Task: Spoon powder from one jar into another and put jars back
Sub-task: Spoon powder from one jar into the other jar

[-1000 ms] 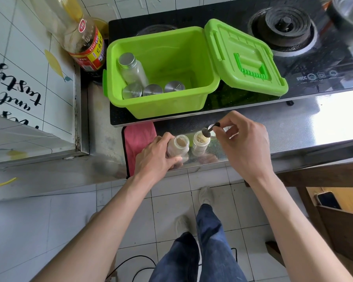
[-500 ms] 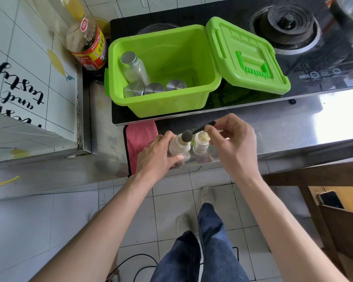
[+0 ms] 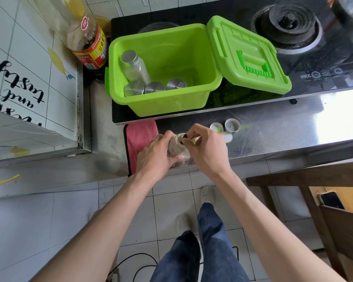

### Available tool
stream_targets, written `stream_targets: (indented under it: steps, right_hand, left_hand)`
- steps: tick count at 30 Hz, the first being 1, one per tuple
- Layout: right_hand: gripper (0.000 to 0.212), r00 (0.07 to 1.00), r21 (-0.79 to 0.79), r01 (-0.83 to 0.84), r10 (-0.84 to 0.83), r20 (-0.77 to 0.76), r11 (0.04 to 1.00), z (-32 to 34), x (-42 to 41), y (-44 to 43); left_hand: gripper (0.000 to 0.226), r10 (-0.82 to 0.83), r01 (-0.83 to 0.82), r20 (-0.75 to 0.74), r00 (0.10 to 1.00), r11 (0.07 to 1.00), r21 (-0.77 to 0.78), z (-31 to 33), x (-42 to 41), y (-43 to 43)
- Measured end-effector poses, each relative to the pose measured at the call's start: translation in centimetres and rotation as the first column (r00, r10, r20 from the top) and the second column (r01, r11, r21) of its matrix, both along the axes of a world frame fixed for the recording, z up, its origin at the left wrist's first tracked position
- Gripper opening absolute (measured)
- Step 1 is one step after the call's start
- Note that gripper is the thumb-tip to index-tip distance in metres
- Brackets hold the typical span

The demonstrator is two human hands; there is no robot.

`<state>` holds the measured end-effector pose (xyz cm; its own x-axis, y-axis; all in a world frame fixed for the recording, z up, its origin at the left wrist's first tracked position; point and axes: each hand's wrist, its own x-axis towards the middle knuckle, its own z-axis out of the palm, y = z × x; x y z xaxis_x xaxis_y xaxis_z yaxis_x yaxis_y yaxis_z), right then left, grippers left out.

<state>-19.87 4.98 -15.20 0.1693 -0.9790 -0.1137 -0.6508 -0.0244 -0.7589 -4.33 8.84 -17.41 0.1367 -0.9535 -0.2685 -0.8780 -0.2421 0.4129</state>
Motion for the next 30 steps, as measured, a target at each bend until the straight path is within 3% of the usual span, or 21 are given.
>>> stream_targets:
  steps: [4, 9, 17, 25, 30]
  right_hand:
    - [0.014, 0.971, 0.163, 0.055, -0.091, 0.22, 0.985, -0.2, -0.1, -0.8]
    - [0.018, 0.905, 0.317, 0.139, -0.25, 0.344, 0.938, 0.5, -0.7, -1.0]
    - [0.018, 0.788, 0.451, 0.248, -0.449, 0.421, 0.857, 1.9, -2.6, -1.2]
    - [0.01, 0.762, 0.518, 0.239, -0.489, 0.424, 0.821, 1.8, -3.9, -1.5]
    - [0.019, 0.733, 0.529, 0.241, -0.51, 0.451, 0.814, 1.9, -4.3, -1.5]
  left_hand:
    - [0.048, 0.002, -0.002, -0.007, 1.0, 1.0, -0.001, 0.0, 0.0, 0.0]
    - [0.049, 0.002, -0.002, -0.017, 1.0, 1.0, -0.003, 0.0, 0.1, 0.1]
    - [0.051, -0.004, 0.004, -0.004, 1.0, 1.0, -0.006, -0.1, 0.1, 0.1]
    - [0.05, -0.007, 0.007, 0.0, 1.0, 1.0, -0.002, -0.1, 0.2, 0.1]
    - [0.051, -0.008, 0.008, -0.003, 1.0, 1.0, -0.005, -0.1, 0.2, 0.1]
